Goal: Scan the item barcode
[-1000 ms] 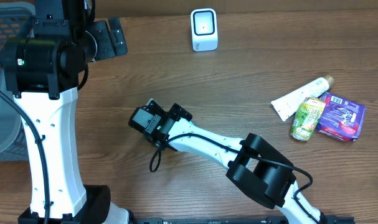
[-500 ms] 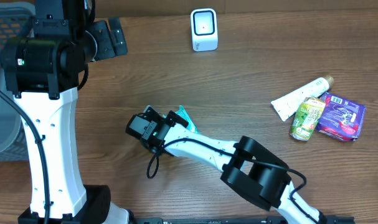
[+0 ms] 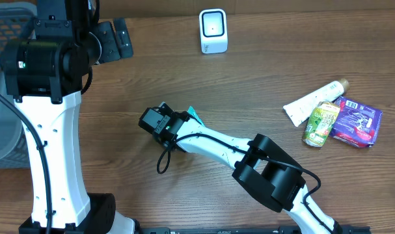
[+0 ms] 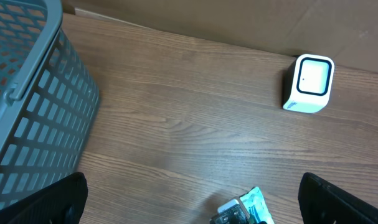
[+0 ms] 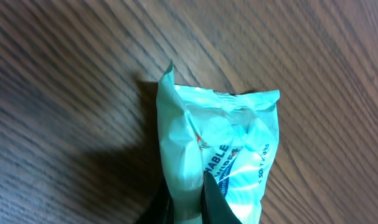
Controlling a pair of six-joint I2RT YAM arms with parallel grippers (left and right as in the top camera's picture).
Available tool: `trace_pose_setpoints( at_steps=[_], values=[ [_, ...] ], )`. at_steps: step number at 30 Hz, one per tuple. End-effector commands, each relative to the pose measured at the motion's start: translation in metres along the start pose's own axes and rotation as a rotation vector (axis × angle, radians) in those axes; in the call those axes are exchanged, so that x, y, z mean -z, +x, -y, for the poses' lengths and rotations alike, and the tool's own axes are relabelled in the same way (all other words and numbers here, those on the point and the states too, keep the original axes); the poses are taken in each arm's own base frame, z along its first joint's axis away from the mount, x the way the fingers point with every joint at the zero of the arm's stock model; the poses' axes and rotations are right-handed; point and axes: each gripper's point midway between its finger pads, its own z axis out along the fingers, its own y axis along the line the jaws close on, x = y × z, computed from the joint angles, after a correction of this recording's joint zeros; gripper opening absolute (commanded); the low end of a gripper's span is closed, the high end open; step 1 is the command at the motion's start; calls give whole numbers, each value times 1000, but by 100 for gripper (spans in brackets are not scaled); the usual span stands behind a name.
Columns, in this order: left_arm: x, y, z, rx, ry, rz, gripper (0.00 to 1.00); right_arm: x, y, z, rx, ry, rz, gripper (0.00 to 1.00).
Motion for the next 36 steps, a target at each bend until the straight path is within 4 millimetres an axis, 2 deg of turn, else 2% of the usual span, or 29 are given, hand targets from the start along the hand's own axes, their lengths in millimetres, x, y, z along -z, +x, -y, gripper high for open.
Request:
trace_pose_setpoints(
  at_steps=[1,5,9,11,12,13,15,18,19,21,26,31,34,36],
  values=[
    [0,-3,-1,15,-9,12,100,-3,10,-11,-39,-79,-74,4],
    [0,-3,-1,15,-9,12,100,36,-12,-14,-117,-248,-27,4],
    [0,-3,-1,15,-9,12,99,91,-47,8,-292,-558,83,4],
    [0,-3,-1,15,-9,12,100,114,-59,19,-370,-772,119,4],
    [0,-3,-1,15,-9,12,100,134,-71,29,-414,-1014,156,4],
    [0,-3,-1,15,-9,12,100,139,-74,36,-447,-1116,168,4],
    [0,-3,-1,15,-9,12,100,134,-76,49,-521,-1227,169,4],
    [0,-3,-1,15,-9,12,100,121,-70,52,-592,-1347,159,4],
    [0,-3,-1,15,-9,12,100,116,-67,50,-609,-1373,150,4],
    [0,-3,-1,15,-9,12,100,95,-55,38,-675,-1405,113,4],
    [0,-3,-1,15,-9,12,100,77,-44,27,-757,-1461,92,4],
    [0,-3,-1,15,-9,12,100,47,-31,30,-838,-1348,65,4],
    [0,-3,-1,15,-9,12,100,12,-14,35,-902,-1141,13,4],
    [0,-3,-1,15,-9,12,99,-3,-3,40,-928,-1039,-17,4]
  ],
)
